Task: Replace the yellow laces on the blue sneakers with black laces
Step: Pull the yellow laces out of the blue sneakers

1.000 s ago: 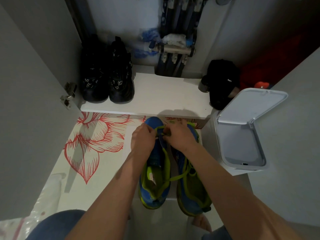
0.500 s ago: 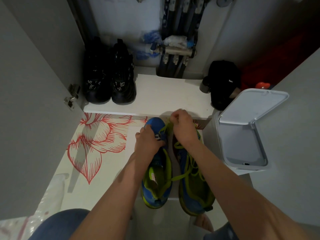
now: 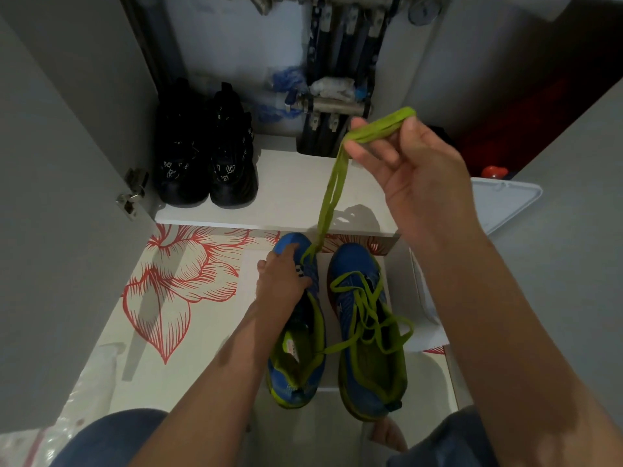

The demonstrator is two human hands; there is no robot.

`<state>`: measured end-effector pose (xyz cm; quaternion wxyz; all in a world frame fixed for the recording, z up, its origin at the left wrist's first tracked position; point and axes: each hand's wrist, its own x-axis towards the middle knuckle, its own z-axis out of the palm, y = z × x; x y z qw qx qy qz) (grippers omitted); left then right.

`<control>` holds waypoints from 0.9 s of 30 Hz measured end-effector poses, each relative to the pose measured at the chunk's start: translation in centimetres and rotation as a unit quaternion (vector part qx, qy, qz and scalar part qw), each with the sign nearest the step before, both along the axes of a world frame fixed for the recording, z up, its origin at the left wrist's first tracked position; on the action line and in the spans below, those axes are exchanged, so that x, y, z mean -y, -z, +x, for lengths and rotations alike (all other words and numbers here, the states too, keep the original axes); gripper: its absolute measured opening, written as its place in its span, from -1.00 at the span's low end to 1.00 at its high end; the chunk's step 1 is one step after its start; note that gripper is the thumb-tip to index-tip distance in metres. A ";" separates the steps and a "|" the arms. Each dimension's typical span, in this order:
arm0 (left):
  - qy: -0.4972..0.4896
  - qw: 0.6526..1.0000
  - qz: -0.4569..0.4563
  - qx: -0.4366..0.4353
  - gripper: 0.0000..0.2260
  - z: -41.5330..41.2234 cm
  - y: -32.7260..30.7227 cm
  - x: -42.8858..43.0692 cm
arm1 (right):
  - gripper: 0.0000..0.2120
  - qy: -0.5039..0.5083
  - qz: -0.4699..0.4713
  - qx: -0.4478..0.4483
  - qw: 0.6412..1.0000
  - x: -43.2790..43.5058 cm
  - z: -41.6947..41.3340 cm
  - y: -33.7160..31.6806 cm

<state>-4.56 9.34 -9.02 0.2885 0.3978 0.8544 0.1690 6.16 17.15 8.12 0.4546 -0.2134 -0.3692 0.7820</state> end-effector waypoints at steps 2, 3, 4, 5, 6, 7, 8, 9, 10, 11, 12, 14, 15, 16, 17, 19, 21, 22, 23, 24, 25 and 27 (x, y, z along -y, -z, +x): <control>0.002 0.999 0.019 -0.029 -0.59 0.3 -0.2 0.0 | -0.77 -0.004 -0.049 -0.050 0.998 -0.1 0.2 -0.2; 0.000 0.999 0.039 -0.038 -0.67 0.3 -0.2 -0.1 | -0.77 -0.003 -0.077 -0.069 0.995 -0.1 0.2 -0.1; -0.004 0.997 0.060 -0.040 -0.72 0.4 -0.3 -0.2 | -0.77 -0.003 -0.100 -0.084 0.991 -0.1 0.2 0.1; -0.012 0.996 0.081 -0.036 -0.75 0.4 -0.2 -0.3 | -0.78 -0.003 -0.114 -0.091 0.989 -0.2 0.3 0.2; -0.022 0.994 0.099 -0.028 -0.78 0.4 -0.1 -0.4 | -0.79 -0.005 -0.116 -0.083 0.990 -0.3 0.3 0.4; -0.036 0.992 0.117 -0.016 -0.79 0.5 -0.1 -0.4 | -0.80 -0.009 -0.107 -0.060 0.992 -0.5 0.4 0.5; -0.058 0.989 0.137 -0.001 -0.80 0.5 -0.2 -0.4 | -0.81 -0.014 -0.093 -0.028 0.995 -0.6 0.6 0.8; -0.086 0.983 0.162 0.014 -0.81 0.5 -0.4 -0.5 | -0.80 -0.019 -0.077 0.012 0.997 -0.8 0.6 1.0; -0.114 0.974 0.195 0.028 -0.83 0.6 -0.8 -0.5 | -0.80 -0.023 -0.057 0.063 0.996 -0.9 0.7 1.4; -0.135 0.962 0.233 0.042 -0.84 0.7 -1.4 -0.6 | -0.81 -0.025 -0.033 0.125 0.991 -0.9 0.7 1.8; -0.144 0.950 0.270 0.057 -0.85 0.9 -2.2 -0.8 | -0.83 -0.022 -0.006 0.194 0.981 -0.9 0.6 2.2; -0.151 0.923 0.336 0.110 -0.85 1.3 -3.8 -1.3 | -0.89 -0.002 0.050 0.312 0.949 -0.8 0.2 3.2; -0.161 0.904 0.365 0.154 -0.83 1.5 -4.7 -1.4 | -0.92 0.008 0.085 0.355 0.931 -0.8 0.1 3.7; -0.174 0.879 0.393 0.206 -0.80 1.6 -5.7 -1.5 | -0.94 0.013 0.123 0.390 0.912 -0.8 -0.1 4.3; -0.185 0.855 0.414 0.252 -0.78 1.7 -6.7 -1.4 | -0.95 0.011 0.162 0.420 0.893 -0.8 -0.2 4.7; -0.183 0.828 0.437 0.300 -0.80 1.4 -8.9 -1.2 | -0.93 -0.024 0.220 0.470 0.855 -0.8 -0.2 5.4; -0.150 0.825 0.454 0.301 -0.83 0.7 -10.4 -0.9 | -0.77 -0.109 0.244 0.487 0.832 -0.6 -0.2 5.7; -0.131 0.827 0.459 0.297 -0.84 0.4 -10.9 -0.8 | -0.70 -0.157 0.243 0.480 0.828 -0.4 -0.3 5.8; -0.118 0.829 0.458 0.299 -0.84 0.2 -11.3 -0.7 | -0.66 -0.191 0.240 0.465 0.830 -0.2 -0.4 6.0; -0.114 0.828 0.452 0.310 -0.84 0.2 -11.4 -0.6 | -0.68 -0.199 0.235 0.448 0.839 0.1 -0.6 6.1; -0.119 0.824 0.446 0.328 -0.84 0.2 -11.5 -0.5 | -0.74 -0.185 0.227 0.434 0.852 0.2 -0.8 6.2; -0.136 0.820 0.437 0.344 -0.85 0.0 -11.1 -0.3 | -0.86 -0.122 0.213 0.417 0.875 0.1 -1.1 6.4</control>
